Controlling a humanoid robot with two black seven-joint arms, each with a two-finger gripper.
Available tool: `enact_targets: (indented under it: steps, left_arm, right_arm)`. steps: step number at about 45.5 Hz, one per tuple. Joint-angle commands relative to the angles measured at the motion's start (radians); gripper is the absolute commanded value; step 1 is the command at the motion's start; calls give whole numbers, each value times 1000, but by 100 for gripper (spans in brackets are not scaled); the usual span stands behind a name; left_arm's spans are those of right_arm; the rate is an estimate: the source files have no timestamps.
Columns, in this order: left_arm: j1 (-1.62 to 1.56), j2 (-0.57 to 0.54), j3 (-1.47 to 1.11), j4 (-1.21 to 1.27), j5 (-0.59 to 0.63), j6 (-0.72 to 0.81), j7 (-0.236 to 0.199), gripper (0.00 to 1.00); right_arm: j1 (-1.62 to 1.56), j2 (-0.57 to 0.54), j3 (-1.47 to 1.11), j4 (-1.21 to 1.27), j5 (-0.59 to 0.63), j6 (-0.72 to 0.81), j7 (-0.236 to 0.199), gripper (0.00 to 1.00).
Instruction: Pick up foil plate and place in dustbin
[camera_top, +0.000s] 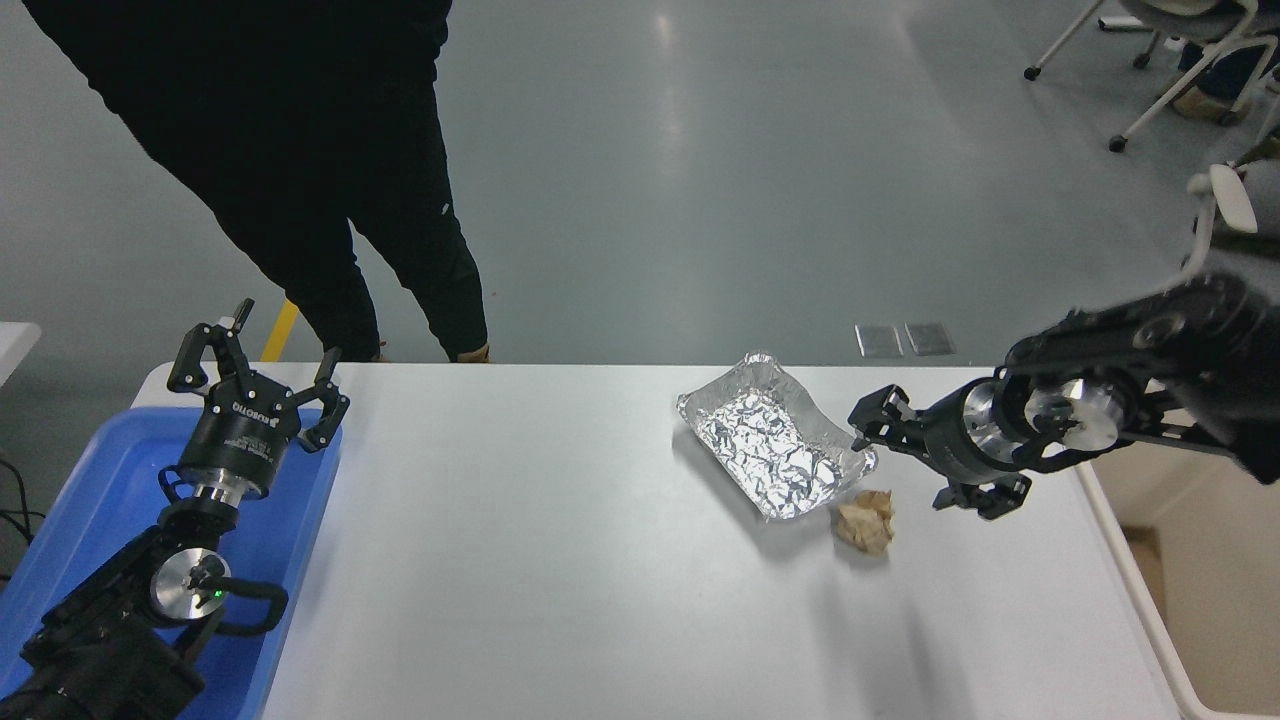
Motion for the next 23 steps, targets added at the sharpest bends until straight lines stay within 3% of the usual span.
enact_targets:
  steps: [1, 23]
  left_arm:
    - [0, -1, 0, 0, 0, -1, 0, 98]
    - [0, 1, 0, 0, 0, -1, 0, 98]
  right_arm:
    - [-106, 53, 50, -99, 6, -53, 2, 98]
    - [-232, 117, 208, -208, 58, -167, 0, 98]
